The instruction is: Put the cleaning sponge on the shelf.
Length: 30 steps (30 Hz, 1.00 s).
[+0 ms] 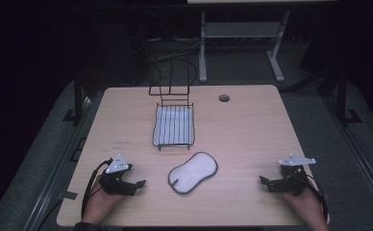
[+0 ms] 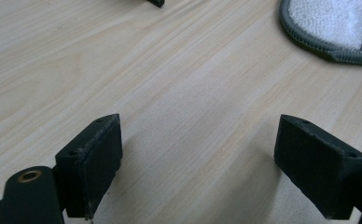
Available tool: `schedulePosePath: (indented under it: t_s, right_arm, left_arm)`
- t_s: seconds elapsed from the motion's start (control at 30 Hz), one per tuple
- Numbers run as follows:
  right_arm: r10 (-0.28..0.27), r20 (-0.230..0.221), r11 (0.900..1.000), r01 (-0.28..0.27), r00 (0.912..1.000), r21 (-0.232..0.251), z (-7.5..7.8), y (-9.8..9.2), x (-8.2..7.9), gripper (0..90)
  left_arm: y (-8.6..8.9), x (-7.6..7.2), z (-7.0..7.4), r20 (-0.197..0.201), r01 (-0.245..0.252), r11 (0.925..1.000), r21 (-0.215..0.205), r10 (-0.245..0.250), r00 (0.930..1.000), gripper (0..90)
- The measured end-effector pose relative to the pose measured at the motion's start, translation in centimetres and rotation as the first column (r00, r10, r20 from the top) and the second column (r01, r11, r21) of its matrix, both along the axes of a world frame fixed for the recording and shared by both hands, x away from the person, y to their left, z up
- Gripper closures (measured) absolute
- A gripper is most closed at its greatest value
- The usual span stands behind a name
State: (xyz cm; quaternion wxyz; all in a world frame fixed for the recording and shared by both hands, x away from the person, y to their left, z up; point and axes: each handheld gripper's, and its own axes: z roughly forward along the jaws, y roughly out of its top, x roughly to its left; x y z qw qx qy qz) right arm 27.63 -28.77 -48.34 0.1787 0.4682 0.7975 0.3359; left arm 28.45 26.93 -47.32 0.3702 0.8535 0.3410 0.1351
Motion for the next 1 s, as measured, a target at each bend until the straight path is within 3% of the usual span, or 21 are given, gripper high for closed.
schedulePosePath:
  t_s: [0.3, 0.33, 0.4, 0.57, 0.6, 0.8, 1.0]
  right_arm:
    - [0.000, 0.000, 1.000, 0.000, 1.0000, 0.000, 0.0, 0.0, 0.0, 2.4]
    - [0.000, 0.000, 1.000, 0.000, 1.0000, 0.000, 0.0, 0.0, 0.0, 2.4]
    - [0.000, 0.000, 1.000, 0.000, 1.0000, 0.000, 0.0, 0.0, 0.0, 2.4]
    - [-0.001, 0.000, 1.000, 0.001, 1.0000, 0.000, 0.0, 0.0, 0.0, 2.4]
    - [-0.001, 0.000, 1.000, 0.001, 1.0000, 0.000, 0.0, 0.0, 0.0, 2.4]
    - [-0.001, 0.000, 1.000, 0.001, 1.0000, 0.000, 0.0, 0.0, 0.0, 2.4]
    - [-0.002, -0.001, 1.000, 0.002, 1.0000, 0.000, 0.0, 0.0, 0.0, 2.4]
  left_arm:
    - [-0.3, -0.2, 0.9, -0.017, 0.017, 0.9998, -0.010, -0.017, 0.9997, 33.4]
    - [-0.4, -0.2, 1.1, -0.025, 0.015, 0.9996, -0.024, -0.015, 0.9996, 42.2]
    - [-0.5, -0.3, 1.5, -0.035, 0.036, 0.9987, -0.036, -0.037, 0.9987, 46.7]
    - [-1.0, -0.3, 2.5, -0.051, 0.069, 0.9961, -0.055, -0.072, 0.9961, 79.3]
    - [-1.2, -0.3, 3.0, -0.047, 0.079, 0.9947, -0.067, -0.082, 0.9955, 89.6]
    - [-2.2, -0.2, 3.7, -0.068, 0.082, 0.9944, -0.068, -0.086, 0.9939, 89.9]
    - [-4.3, -0.2, 4.4, -0.076, 0.118, 0.9914, -0.056, -0.122, 0.9896, 89.9]
